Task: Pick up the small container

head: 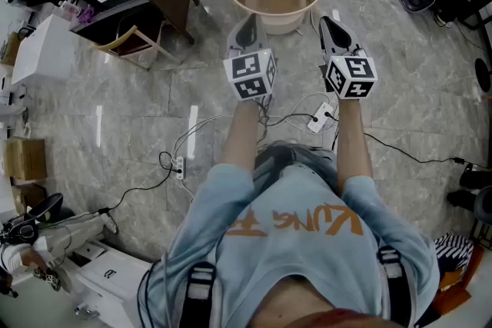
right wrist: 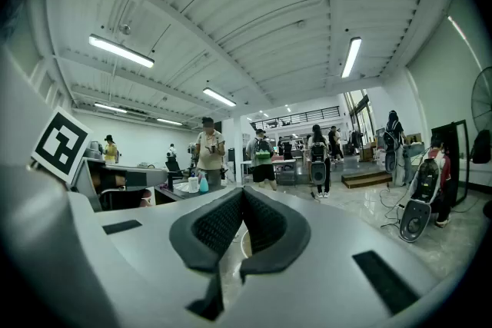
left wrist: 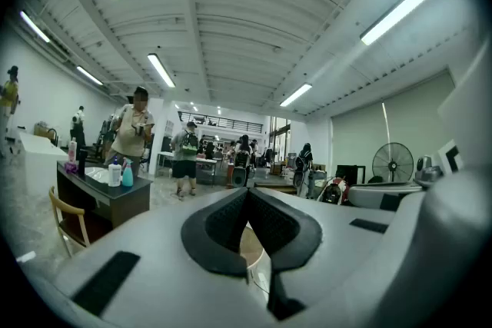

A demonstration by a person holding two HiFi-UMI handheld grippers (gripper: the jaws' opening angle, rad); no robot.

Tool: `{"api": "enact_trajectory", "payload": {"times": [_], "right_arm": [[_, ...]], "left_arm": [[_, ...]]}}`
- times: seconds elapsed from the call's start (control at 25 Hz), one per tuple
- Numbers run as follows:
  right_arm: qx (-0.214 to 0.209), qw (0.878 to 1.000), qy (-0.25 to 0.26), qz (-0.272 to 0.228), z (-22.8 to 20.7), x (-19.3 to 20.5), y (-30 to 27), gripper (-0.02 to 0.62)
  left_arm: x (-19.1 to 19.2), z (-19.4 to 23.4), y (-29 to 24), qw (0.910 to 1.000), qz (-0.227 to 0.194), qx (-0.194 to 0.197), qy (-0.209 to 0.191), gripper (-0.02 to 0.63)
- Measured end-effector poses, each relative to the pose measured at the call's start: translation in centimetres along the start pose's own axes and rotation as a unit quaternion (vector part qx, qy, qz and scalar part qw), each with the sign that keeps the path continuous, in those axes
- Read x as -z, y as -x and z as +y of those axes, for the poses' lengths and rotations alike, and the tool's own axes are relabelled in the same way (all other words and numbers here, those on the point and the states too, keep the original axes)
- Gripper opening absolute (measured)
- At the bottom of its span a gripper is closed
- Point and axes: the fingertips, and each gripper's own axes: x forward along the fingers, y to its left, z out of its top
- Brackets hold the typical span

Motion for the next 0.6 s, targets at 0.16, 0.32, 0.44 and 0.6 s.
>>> {"api": "enact_trajectory", "payload": {"times": [0.16,0.32,0.44,0.6], "right_arm": [[-0.012,1.000,0.008,-0.006,0.5,-0.7,-0.2,0.012],[-0.021,1.000,0.013,-0.008,0.4,-1.3,-0.4,0.012],[-0.008,1.000,-0.004,-0.016,-0.6,-1.6,-0.6,0.012],[-0.006,1.000,-0.005,-0.012,-1.5,-1.6,-0.3,0.012]], "left_arm": [[-0.3,0.6,-0.1,1.0000,0.002,-0.006,0.005,0.023],[-0.6,0.6,-0.2,0.9999,0.000,-0.013,0.006,0.023],[-0.2,0.5,-0.2,0.9998,0.002,-0.017,0.009,0.023],[0.0,0.2,0.3,0.9995,-0.001,-0.029,0.008,0.023]]}}
